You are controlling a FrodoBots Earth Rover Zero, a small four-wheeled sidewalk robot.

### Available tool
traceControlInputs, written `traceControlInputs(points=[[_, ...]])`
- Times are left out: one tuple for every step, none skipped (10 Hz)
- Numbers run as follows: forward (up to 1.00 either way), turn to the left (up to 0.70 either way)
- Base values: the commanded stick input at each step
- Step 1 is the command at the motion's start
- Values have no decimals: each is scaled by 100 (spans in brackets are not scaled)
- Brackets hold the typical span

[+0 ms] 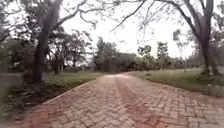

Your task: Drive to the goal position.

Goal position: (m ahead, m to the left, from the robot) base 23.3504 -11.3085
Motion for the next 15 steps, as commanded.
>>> traceControlInputs(points=[[70,0],[70,0],[70,0],[70,0],[70,0],[70,0],[70,0],[70,0],[70,0],[70,0],[70,0],[70,0],[70,0],[70,0],[70,0]])
